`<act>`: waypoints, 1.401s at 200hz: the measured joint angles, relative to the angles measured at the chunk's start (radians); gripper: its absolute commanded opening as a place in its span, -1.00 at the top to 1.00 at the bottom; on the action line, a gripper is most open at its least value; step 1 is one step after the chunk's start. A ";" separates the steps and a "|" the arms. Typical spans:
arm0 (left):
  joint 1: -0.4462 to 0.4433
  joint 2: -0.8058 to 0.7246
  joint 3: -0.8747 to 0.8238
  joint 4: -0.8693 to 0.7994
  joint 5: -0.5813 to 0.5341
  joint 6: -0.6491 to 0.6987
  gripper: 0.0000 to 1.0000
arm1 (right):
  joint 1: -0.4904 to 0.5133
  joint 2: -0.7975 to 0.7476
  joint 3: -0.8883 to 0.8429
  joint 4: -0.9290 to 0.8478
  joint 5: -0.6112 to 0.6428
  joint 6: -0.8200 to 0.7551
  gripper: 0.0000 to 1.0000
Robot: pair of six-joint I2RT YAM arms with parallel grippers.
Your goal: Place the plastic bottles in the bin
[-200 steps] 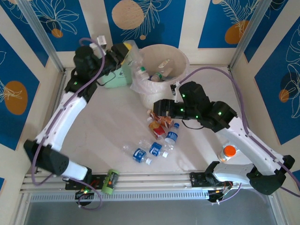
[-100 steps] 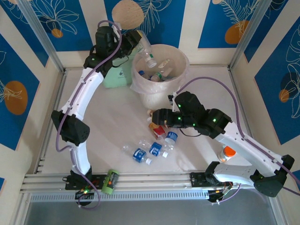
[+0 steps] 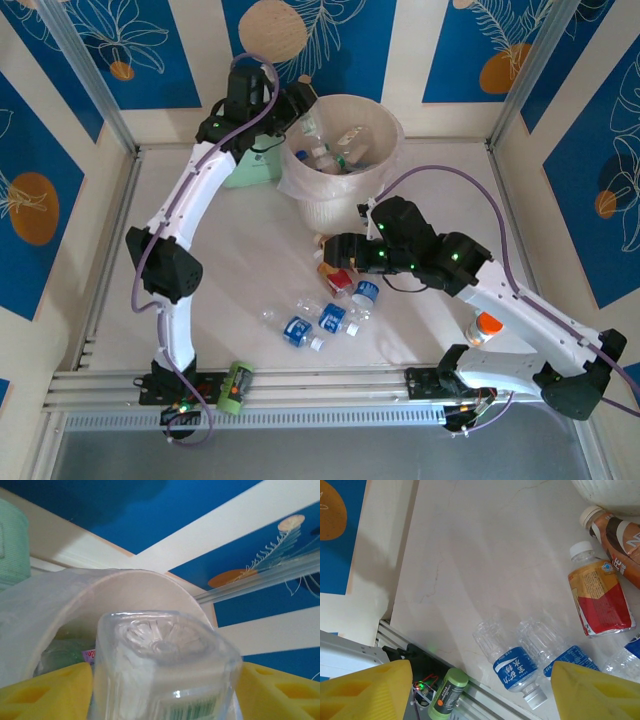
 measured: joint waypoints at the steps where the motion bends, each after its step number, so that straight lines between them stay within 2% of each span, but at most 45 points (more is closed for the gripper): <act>1: 0.000 0.000 0.000 0.000 0.000 0.003 -0.57 | 0.000 0.001 0.000 0.000 0.000 0.001 -0.56; 18: -0.008 -0.007 0.001 -0.004 -0.007 0.030 -0.70 | 0.000 0.025 0.010 -0.013 0.000 -0.004 -0.62; 46: -0.015 -0.058 -0.022 -0.019 -0.033 0.081 -0.71 | 0.003 0.069 0.043 -0.033 0.000 -0.007 -0.66; 68: -0.016 -0.164 -0.100 -0.016 -0.055 0.112 -0.73 | 0.018 0.091 0.059 -0.044 0.000 -0.013 -0.70; 101: -0.016 -0.420 -0.341 0.019 -0.104 0.169 -0.81 | 0.050 0.149 0.083 -0.074 -0.005 -0.039 -0.70; 128: -0.008 -0.673 -0.610 0.047 -0.148 0.211 -0.87 | 0.096 0.245 0.113 -0.097 -0.020 -0.085 -0.67; 150: 0.027 -0.853 -0.823 0.029 -0.169 0.222 -0.87 | 0.137 0.329 0.127 -0.117 -0.046 -0.125 -0.63; 177: 0.097 -0.990 -1.041 -0.025 -0.196 0.198 -0.86 | 0.209 0.454 0.188 -0.155 -0.053 -0.186 -0.51; 223: 0.126 -1.128 -1.294 -0.119 -0.228 0.080 -0.85 | 0.296 0.645 0.300 -0.197 -0.050 -0.265 -0.46; 255: 0.138 -1.147 -1.319 -0.162 -0.240 0.036 -0.87 | 0.311 0.739 0.337 -0.228 -0.031 -0.298 -0.46; 280: 0.144 -1.147 -1.320 -0.189 -0.266 0.019 -0.97 | 0.314 0.789 0.352 -0.238 -0.018 -0.313 -0.45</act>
